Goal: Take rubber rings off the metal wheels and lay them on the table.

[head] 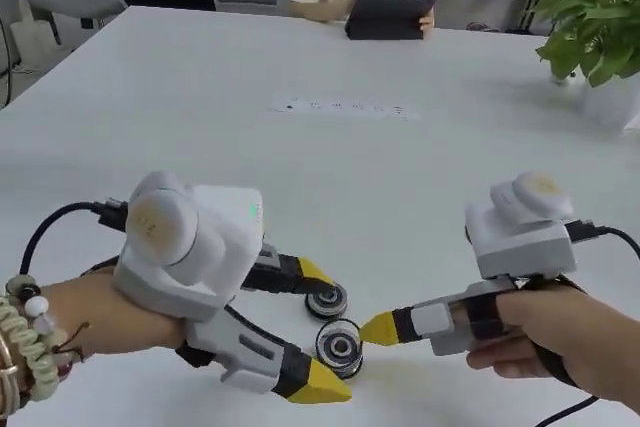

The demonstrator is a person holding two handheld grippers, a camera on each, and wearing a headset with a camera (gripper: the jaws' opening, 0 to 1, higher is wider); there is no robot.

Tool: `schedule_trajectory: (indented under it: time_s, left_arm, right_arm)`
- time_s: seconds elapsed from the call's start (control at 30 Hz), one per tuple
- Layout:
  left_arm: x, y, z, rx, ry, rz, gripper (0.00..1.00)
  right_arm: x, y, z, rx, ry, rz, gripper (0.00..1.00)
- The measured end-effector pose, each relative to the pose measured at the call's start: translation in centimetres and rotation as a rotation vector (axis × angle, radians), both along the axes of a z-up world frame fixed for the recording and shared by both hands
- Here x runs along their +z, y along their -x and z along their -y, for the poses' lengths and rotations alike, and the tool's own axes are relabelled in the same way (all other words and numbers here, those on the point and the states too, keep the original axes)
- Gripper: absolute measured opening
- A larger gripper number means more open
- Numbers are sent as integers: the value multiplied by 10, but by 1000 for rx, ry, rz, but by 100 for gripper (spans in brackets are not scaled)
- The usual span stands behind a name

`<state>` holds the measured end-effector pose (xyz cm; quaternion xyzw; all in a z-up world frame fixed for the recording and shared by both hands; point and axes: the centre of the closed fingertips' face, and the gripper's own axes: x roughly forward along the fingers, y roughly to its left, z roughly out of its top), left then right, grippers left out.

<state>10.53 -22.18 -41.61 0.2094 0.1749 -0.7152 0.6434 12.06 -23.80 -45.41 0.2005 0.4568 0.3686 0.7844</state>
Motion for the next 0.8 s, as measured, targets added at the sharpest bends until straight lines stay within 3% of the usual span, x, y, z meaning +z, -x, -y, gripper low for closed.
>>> schedule_trajectory:
  time_s: [0.3, 0.47, 0.6, 0.8]
  left_arm:
    - [28, -1, -9, -11, 18, -4, 69]
    - [48, -3, -17, 7, 52, 0, 71]
    - [59, -5, -33, 29, 60, 26, 74]
    - [66, -15, -63, 113, 62, 33, 76]
  right_arm:
    - [9, -2, 2, -14, -8, 26, 0]
    - [16, -5, 3, -25, -23, 48, 0]
    - [21, -8, 5, -33, -31, 66, 0]
    - [32, -10, 5, -39, -51, 100, 0]
